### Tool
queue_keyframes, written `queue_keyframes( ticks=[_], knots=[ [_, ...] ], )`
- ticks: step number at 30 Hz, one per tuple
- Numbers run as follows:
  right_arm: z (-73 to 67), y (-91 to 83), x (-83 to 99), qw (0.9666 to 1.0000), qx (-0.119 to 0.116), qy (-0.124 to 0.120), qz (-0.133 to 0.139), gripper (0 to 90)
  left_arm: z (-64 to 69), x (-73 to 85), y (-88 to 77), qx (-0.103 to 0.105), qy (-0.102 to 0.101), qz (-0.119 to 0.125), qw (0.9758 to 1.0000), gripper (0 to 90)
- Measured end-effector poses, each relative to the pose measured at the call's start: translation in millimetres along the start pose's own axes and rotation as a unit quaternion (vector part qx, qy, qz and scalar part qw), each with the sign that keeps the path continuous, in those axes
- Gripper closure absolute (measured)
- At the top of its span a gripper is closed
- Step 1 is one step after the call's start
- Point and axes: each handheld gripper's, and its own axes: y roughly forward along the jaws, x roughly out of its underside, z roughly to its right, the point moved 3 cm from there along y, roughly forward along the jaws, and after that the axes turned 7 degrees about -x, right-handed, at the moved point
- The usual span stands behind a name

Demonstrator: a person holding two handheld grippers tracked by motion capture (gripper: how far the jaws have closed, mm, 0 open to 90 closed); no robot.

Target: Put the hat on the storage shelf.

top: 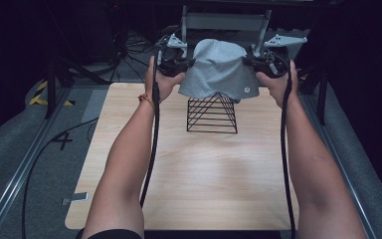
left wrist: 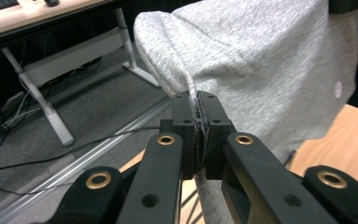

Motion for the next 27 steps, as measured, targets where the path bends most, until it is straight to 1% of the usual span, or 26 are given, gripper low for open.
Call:
queue_keyframes(
  ticks=[2, 5, 8, 10, 12, 16, 20, 22, 24, 25, 27],
  knots=[
    [-4.5, -4.5, 0.9, 1.0000, -0.003, -0.004, 0.003, 85.9, 0.8, 0.4, -6.2, 0.001, 0.002, 0.004, 1.0000, 87.2],
    [-7.2, -8.5, -0.1, 1.0000, -0.003, -0.006, 0.005, 85.9, 0.4, -0.1, -13.0, 0.004, -0.004, 0.011, 0.9999, 87.2],
    [-10.6, -14.8, -1.5, 0.9999, -0.006, -0.006, 0.012, 85.9, 1.4, 0.3, -18.0, 0.003, 0.000, 0.012, 0.9999, 87.2],
    [-12.7, -17.5, -1.5, 0.9999, -0.007, -0.007, 0.012, 85.9, 2.0, 1.1, -21.1, 0.007, 0.000, 0.017, 0.9998, 87.2],
    [-13.8, -20.3, -0.6, 0.9998, -0.008, -0.011, 0.013, 85.8, 3.4, 2.4, -23.3, 0.011, 0.001, 0.015, 0.9998, 87.2],
    [-17.6, -23.5, 2.4, 0.9997, -0.012, -0.014, 0.014, 85.8, 6.9, 9.0, -24.4, 0.014, 0.011, 0.012, 0.9998, 87.2],
    [-21.2, -25.3, 8.4, 0.9996, -0.018, -0.015, 0.014, 85.8, 8.0, 16.4, -26.0, 0.021, 0.000, 0.016, 0.9996, 87.2],
    [-21.1, -25.8, 9.9, 0.9996, -0.016, -0.016, 0.014, 85.8, 7.9, 19.3, -26.4, 0.020, 0.002, 0.012, 0.9997, 87.2],
    [-21.9, -26.8, 12.4, 0.9996, -0.018, -0.015, 0.013, 85.7, 9.4, 23.2, -24.7, 0.012, 0.014, 0.000, 0.9998, 87.2],
    [-22.5, -26.5, 14.3, 0.9996, -0.020, -0.016, 0.012, 85.7, 9.9, 25.4, -23.5, 0.013, 0.020, -0.007, 0.9997, 87.1],
    [-23.7, -24.0, 19.2, 0.9996, -0.021, -0.018, 0.005, 85.6, 11.8, 28.8, -20.6, 0.011, 0.021, -0.011, 0.9997, 87.2]
  ],
)
